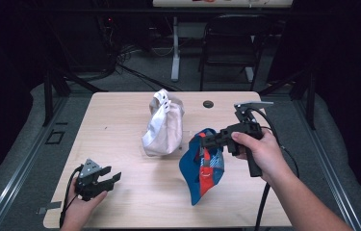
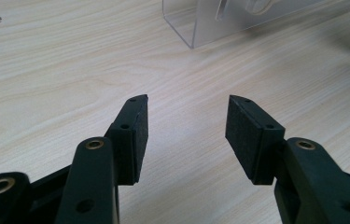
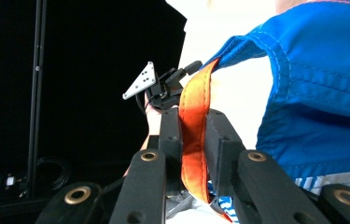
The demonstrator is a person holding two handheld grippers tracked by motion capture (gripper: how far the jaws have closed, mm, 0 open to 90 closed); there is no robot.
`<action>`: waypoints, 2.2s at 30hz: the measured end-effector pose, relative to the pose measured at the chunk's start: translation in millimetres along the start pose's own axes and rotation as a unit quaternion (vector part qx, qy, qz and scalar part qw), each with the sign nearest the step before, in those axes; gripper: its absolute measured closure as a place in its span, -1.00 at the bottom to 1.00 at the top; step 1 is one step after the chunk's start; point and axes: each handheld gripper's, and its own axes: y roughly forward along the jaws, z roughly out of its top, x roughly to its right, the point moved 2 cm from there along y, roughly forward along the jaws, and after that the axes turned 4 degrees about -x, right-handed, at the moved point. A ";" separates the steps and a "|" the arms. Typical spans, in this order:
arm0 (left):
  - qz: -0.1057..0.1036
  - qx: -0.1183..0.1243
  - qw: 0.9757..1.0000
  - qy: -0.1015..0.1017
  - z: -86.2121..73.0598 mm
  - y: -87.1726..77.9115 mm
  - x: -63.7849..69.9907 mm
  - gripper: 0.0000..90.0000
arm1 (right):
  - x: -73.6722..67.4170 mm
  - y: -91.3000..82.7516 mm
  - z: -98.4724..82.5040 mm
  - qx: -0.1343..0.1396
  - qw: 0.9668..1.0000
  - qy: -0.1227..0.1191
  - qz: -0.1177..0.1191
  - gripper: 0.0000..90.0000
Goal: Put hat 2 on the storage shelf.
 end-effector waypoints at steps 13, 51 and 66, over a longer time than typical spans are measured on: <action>0.001 0.001 1.000 -0.001 -0.1 0.9 0.6 0.10 | -10.0 -42.0 7.4 0.046 0.999 0.023 0.016 0.74; -0.005 -0.003 1.000 -0.003 -2.5 1.6 -6.0 0.10 | -25.9 -73.8 86.8 0.142 0.988 0.045 -0.038 0.74; -0.005 -0.005 1.000 -0.002 -3.0 2.1 -7.1 0.10 | -12.1 -73.0 105.4 0.163 0.984 0.060 -0.044 0.74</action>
